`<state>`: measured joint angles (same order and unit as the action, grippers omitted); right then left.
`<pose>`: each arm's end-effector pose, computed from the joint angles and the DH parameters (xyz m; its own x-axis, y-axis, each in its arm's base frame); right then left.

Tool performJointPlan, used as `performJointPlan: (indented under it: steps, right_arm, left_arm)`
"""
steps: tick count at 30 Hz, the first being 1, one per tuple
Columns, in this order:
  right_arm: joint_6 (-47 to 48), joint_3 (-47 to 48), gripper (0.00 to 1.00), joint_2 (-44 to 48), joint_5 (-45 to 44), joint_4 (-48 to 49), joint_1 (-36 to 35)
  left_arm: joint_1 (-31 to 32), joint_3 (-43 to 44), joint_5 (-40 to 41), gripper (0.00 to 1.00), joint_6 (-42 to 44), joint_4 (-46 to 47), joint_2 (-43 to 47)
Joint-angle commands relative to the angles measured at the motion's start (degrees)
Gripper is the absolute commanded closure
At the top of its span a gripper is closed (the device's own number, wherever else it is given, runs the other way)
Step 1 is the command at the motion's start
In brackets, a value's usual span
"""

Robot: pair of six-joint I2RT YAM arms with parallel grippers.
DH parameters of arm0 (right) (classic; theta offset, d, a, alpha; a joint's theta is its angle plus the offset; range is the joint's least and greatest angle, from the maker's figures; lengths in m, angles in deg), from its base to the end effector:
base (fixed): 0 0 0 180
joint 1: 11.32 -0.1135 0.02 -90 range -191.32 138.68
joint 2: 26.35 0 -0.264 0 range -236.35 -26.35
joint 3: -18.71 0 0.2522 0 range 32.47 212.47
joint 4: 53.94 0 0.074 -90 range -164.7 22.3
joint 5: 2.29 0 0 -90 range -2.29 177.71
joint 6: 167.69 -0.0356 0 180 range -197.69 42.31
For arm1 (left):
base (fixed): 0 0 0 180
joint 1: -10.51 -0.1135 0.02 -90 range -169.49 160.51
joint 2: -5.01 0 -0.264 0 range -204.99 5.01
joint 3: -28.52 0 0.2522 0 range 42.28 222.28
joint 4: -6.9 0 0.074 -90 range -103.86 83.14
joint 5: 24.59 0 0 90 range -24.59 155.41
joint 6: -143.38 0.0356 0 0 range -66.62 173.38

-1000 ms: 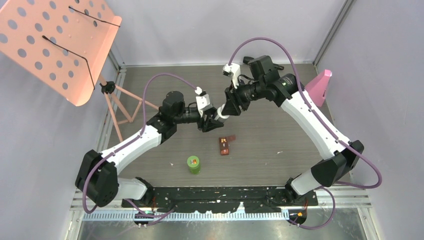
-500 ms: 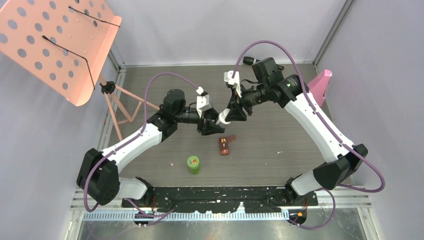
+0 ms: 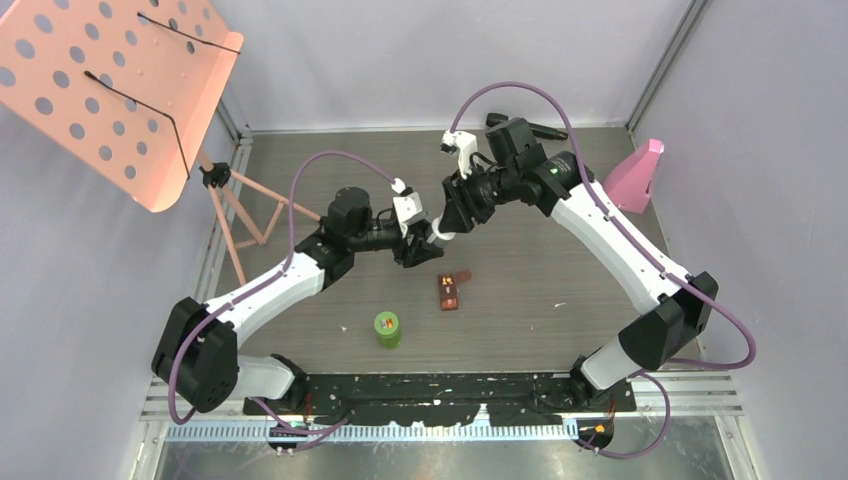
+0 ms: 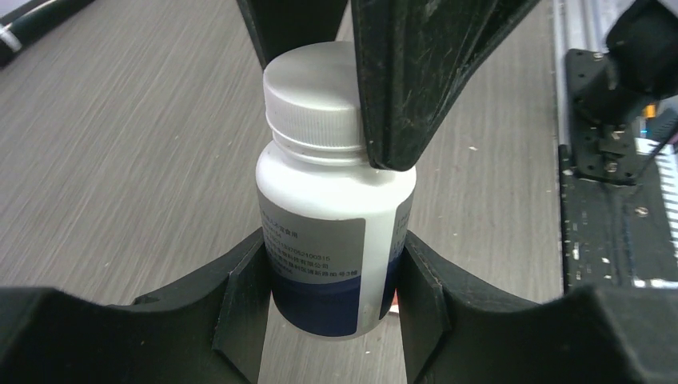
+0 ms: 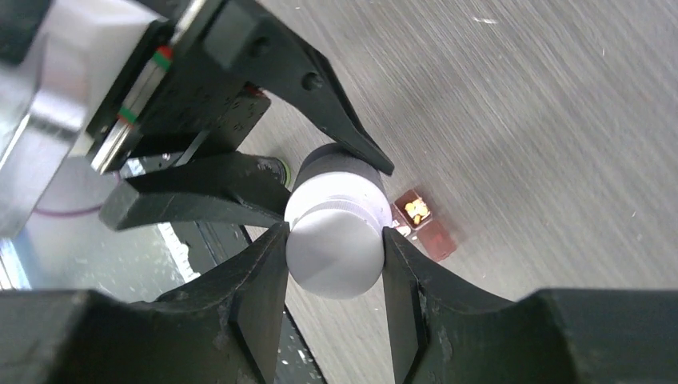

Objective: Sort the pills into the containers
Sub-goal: Screw the lid of the pill bottle onto the pill bottle.

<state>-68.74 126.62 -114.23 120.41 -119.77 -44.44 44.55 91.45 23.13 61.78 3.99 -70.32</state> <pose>0.2572 0.1908 0.3892 -0.4725 -0.4646 -0.7489 -0.8592 0.4320 0.2741 0.2321 -0.1857 0.2882 -0.0774 0.1827 -0.9801 0.9736 0.2256 -0.0348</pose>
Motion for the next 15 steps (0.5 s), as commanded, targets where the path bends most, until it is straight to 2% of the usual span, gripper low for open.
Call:
performJointPlan:
  steps: [1, 2, 4, 5, 7, 8, 9, 10, 15]
  right_arm:
    - [-18.7, -3.7, 0.79, -0.7, -9.6, 5.4, -2.6]
    - [-22.5, -4.9, 0.77, -0.2, -11.7, 7.6, -2.7]
    - [-27.1, -6.8, 0.62, 1.6, -14.1, 11.9, -2.8]
    - [-28.8, -7.3, 0.42, 2.4, -14.7, 13.4, -2.8]
    - [-30.4, -7.8, 0.23, 4.7, -16.1, 17.3, -1.9]
    - [-30.6, -7.3, 0.04, 5.8, -15.4, 19.0, -1.3]
    - [-30.5, -6.0, 0.00, 6.5, -14.3, 19.8, 0.0]
    - [-30.4, -5.0, 0.04, 6.7, -13.9, 19.7, 0.7]
    - [-31.3, 0.3, 0.05, 9.2, -13.4, 19.2, 5.1]
  left_arm:
    - [0.2, 1.1, 6.1, 1.00, 1.8, 12.8, 2.0]
    - [0.2, 1.0, 6.4, 1.00, 1.6, 13.3, 1.8]
    - [0.2, 0.4, 6.2, 1.00, 1.4, 13.4, 1.4]
    - [0.2, -0.1, 6.2, 1.00, 1.3, 13.7, 1.4]
    - [0.1, -1.4, 6.2, 1.00, 0.5, 14.4, 1.2]
    - [0.1, -1.9, 6.0, 1.00, 0.2, 14.5, 1.1]
    - [0.1, -2.4, 5.9, 1.00, -0.1, 14.7, 1.0]
    - [0.0, -2.9, 5.9, 1.00, -0.5, 15.0, 0.8]
    - [-0.4, -4.3, 5.3, 1.00, -3.9, 18.1, -0.1]
